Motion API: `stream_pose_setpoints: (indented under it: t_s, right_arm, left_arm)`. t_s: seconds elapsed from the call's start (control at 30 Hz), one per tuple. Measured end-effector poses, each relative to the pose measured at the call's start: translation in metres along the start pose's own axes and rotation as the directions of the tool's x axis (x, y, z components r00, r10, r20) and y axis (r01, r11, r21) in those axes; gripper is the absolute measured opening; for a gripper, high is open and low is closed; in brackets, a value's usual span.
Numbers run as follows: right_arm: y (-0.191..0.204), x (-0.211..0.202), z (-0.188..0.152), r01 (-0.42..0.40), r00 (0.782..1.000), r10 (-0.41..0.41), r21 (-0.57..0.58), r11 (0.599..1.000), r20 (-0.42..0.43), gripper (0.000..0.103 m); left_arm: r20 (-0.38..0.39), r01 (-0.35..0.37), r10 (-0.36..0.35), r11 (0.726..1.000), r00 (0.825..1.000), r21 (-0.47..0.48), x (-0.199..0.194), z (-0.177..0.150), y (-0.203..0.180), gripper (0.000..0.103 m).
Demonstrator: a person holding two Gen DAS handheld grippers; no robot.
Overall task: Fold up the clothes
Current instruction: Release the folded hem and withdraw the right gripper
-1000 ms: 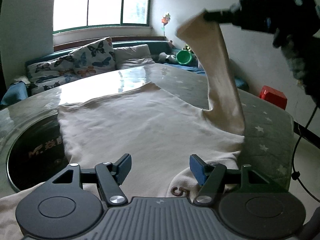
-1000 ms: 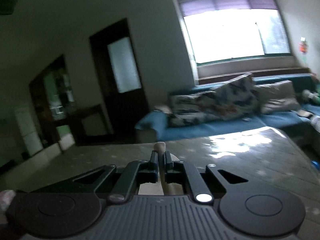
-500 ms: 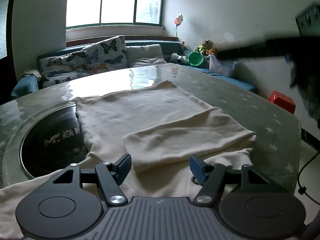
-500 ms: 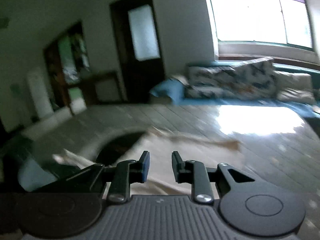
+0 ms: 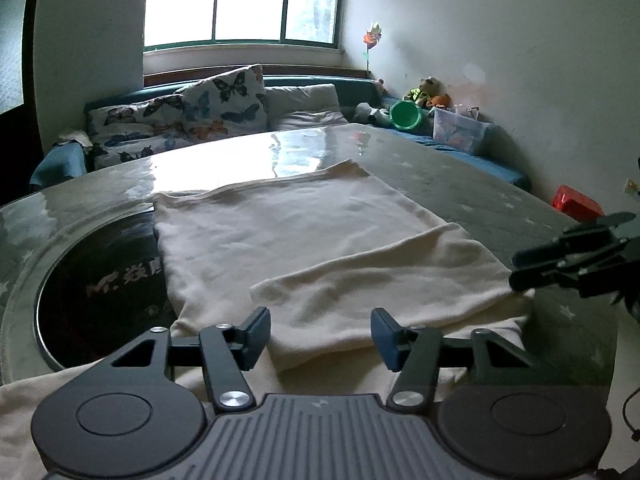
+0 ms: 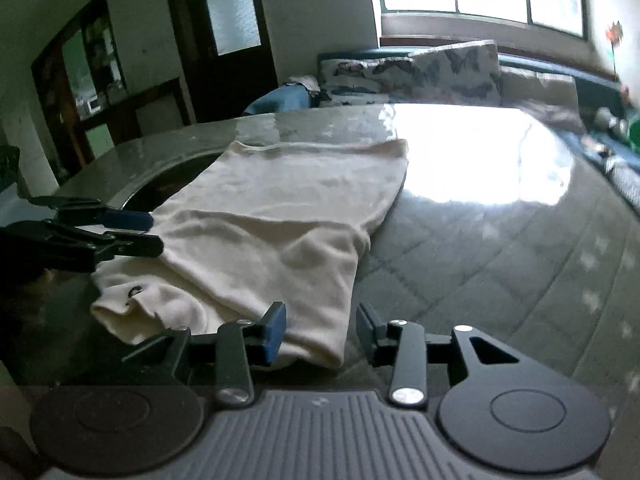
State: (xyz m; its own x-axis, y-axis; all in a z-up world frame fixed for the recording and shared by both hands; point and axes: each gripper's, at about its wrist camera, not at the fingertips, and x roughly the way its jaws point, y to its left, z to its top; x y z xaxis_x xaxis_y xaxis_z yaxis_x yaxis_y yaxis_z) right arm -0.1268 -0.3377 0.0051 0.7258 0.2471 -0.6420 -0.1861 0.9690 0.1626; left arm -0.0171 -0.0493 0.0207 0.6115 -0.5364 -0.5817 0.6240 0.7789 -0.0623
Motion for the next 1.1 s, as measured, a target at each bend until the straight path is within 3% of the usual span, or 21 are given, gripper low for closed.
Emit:
stream_pose_setpoints:
  t_s: [0.2,0.67,0.8,1.0,1.1]
  right_arm:
    - [0.000,-0.007,-0.009,-0.008,1.000,0.008,0.027,1.000,0.013,0.047]
    - [0.025,0.014,-0.009,0.061,0.997,-0.058,-0.078,0.995,0.041,0.058]
    - [0.034,0.015,-0.013,0.131,0.989,-0.120,-0.142,0.981,0.084,0.053]
    - [0.028,-0.003,-0.019,0.198,0.972,-0.181,-0.113,0.974,0.148,0.045]
    - [0.024,-0.009,-0.019,0.159,0.982,-0.148,-0.101,0.982,0.114,0.045]
  left_arm:
    - [-0.015,0.006,-0.005,1.000,1.000,0.017,0.005,-0.001,-0.003,0.056]
    - [-0.014,0.005,-0.005,0.999,1.000,0.042,0.006,-0.001,-0.007,0.057]
    - [-0.031,0.003,-0.001,0.998,1.000,0.070,0.011,-0.002,-0.012,0.056]
    - [-0.032,0.009,-0.007,0.997,0.999,0.073,0.012,-0.005,-0.011,0.056]
    - [-0.034,0.012,-0.009,0.997,0.999,0.081,0.011,-0.005,-0.010,0.056]
